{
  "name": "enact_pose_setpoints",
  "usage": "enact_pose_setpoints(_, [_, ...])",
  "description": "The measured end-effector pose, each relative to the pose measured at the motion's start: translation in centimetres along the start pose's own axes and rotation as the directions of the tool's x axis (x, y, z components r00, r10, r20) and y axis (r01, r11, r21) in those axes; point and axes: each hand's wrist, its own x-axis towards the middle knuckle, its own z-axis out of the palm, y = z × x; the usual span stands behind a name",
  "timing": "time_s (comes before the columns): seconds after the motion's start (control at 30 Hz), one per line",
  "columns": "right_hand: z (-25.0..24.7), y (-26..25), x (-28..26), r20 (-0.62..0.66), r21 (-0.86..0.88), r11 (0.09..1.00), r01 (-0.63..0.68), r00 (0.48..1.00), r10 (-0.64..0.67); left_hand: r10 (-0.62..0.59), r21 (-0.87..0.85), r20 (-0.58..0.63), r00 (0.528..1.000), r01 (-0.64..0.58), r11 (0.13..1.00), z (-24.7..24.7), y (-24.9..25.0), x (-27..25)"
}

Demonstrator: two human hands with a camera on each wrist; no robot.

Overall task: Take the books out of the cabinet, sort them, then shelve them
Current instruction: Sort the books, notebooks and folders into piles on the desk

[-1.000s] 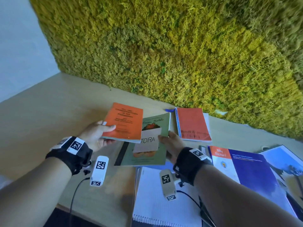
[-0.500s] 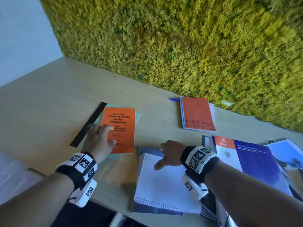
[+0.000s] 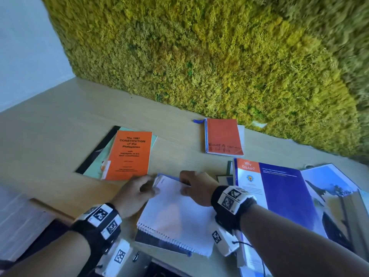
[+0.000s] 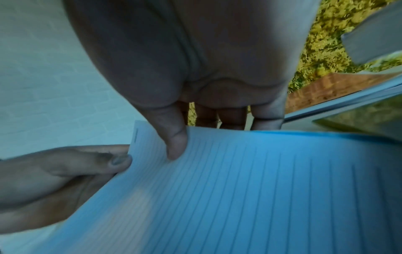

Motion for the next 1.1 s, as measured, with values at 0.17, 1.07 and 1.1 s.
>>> enact_pose_setpoints(0.17, [-3.6, -0.8, -3.2, -0.182, 0.169, 0.976, 0.140, 0.977, -0.109, 0.103, -0.257, -0.035, 0.994, -0.109, 0.960, -1.8, 4.1, -2.4])
enact_pose_setpoints(1.07, [-7.7, 5.7, -6.6, -0.753, -0.159, 0.936, 0.314, 0.575, -0.321, 0.020, -0.758, 0.205, 0.979, 0.146, 0.636, 0.4, 16.2, 1.9])
enact_pose_setpoints(1.1, [-7.6, 5.6, -6.5, -0.759, -0.166, 0.939, 0.300, 0.569, -0.316, 0.035, -0.760, 0.205, 0.978, 0.136, 0.636, 0.5, 16.0, 2.3])
